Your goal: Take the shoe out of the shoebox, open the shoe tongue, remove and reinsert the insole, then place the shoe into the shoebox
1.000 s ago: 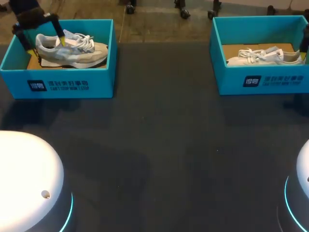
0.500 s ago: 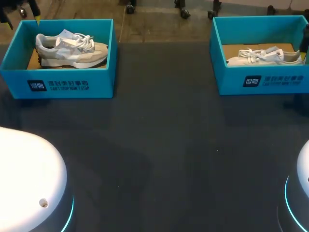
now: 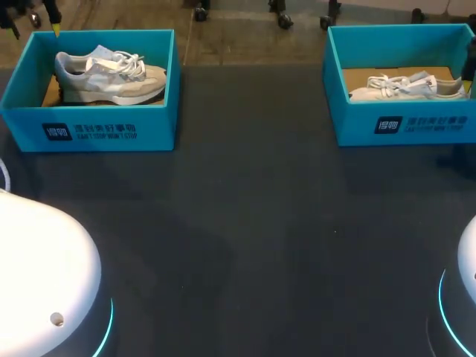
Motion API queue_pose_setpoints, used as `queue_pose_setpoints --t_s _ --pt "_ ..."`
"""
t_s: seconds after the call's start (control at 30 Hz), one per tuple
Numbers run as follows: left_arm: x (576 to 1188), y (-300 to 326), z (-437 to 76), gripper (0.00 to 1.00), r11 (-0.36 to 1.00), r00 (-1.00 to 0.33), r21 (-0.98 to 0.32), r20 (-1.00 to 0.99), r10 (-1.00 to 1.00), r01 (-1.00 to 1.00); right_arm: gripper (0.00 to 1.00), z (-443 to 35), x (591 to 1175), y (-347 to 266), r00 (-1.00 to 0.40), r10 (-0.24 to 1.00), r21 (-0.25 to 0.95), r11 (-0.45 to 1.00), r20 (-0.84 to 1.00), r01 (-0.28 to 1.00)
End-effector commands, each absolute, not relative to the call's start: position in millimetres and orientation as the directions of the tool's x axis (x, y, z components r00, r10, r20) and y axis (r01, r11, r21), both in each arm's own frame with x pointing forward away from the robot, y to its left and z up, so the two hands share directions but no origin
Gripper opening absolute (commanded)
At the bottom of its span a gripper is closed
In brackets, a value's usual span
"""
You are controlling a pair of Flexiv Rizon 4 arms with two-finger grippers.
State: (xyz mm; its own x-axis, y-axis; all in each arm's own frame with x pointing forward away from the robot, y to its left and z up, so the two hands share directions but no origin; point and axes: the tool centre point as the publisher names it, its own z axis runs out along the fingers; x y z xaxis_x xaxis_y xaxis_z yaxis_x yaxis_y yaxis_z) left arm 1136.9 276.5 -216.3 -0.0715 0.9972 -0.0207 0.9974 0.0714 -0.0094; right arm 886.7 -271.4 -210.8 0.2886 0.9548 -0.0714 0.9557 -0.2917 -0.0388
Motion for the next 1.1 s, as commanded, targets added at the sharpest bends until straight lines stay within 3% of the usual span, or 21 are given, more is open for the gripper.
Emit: queue_pose_setpoints --t_s 0.03,0.87,1.1 --pt "1160 287 -238 1.00 0.050 -0.051 -0.020 -0.028 0.998 0.999 1.00 -211 887 -271 0.289 0.955 -0.039 -0.292 -0.074 0.956" --pt "1200 280 -308 1.00 -0.055 0.055 0.006 -0.042 0.998 0.998 1.00 -211 887 -271 0.289 0.955 -0.039 -0.292 -0.074 0.956" --pt "1201 279 -324 0.84 -0.056 0.055 -0.011 -0.024 0.998 0.998 1.00 -211 887 -271 0.289 0.955 -0.039 -0.292 -0.074 0.956"
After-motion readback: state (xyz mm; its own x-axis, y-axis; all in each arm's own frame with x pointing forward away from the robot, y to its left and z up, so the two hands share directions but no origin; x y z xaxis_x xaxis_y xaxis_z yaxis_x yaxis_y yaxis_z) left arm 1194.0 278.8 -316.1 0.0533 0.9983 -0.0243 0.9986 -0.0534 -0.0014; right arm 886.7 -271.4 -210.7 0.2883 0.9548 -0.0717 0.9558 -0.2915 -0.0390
